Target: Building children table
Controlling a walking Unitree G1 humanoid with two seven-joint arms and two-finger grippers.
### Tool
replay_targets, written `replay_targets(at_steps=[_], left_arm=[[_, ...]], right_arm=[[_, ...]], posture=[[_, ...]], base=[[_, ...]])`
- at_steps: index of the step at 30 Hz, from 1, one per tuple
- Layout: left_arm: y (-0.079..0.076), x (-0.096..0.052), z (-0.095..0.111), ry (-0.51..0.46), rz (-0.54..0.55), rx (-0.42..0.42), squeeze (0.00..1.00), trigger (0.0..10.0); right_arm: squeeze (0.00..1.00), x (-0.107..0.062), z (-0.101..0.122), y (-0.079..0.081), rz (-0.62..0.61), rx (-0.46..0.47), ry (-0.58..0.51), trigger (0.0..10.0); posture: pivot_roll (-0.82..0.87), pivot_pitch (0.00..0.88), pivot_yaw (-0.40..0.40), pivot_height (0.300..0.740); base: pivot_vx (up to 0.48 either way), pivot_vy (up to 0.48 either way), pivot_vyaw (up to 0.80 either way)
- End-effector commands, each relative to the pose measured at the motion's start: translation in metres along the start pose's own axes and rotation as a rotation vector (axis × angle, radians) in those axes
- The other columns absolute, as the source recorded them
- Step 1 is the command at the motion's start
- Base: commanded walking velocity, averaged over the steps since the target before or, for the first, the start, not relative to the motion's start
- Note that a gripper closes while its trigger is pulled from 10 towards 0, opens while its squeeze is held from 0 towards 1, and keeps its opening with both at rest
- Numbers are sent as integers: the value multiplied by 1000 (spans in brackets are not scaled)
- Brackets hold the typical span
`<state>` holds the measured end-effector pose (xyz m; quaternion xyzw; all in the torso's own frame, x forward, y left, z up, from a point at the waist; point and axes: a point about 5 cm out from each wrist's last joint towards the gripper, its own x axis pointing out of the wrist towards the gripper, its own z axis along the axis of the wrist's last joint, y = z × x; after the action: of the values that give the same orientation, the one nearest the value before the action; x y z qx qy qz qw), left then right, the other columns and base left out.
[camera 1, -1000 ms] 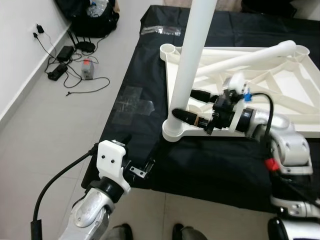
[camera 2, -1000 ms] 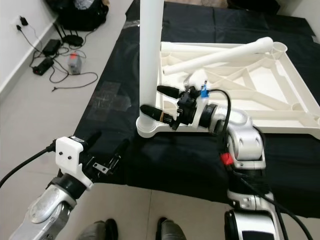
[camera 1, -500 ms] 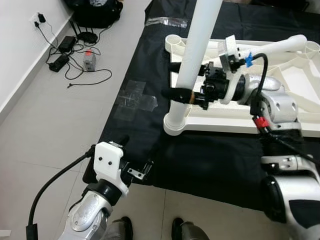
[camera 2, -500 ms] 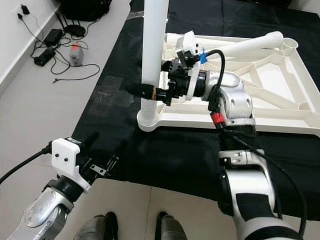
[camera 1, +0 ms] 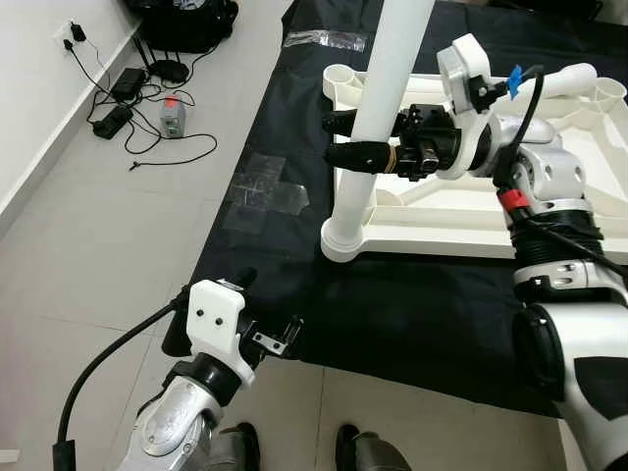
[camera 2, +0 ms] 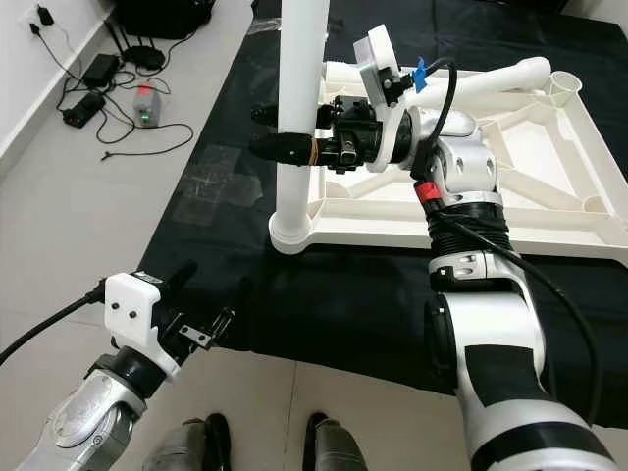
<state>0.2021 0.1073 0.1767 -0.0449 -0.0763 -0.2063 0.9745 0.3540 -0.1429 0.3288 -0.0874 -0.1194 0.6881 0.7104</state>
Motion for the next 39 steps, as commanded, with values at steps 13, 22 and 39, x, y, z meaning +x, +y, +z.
replay_targets(at_steps=[13,22,39], left_arm=[[2,8,-5,-11,13,-11,0,10000],[7,19,-11,-16,4,-16,0,10000],[5,15,-8,-18,-6,-19,0,10000]], right_arm=[[0,-19,-127,119,-1309,273,465,0],[0,-1,-115,93,-1261,172,421,0],[1000,-1,-60,71,-574,134,101,10000]], posture=[[-27,236,-89,740],[-39,196,-83,740],[6,244,-56,740]], base=[[0,0,0],[0,0,0],[0,0,0]])
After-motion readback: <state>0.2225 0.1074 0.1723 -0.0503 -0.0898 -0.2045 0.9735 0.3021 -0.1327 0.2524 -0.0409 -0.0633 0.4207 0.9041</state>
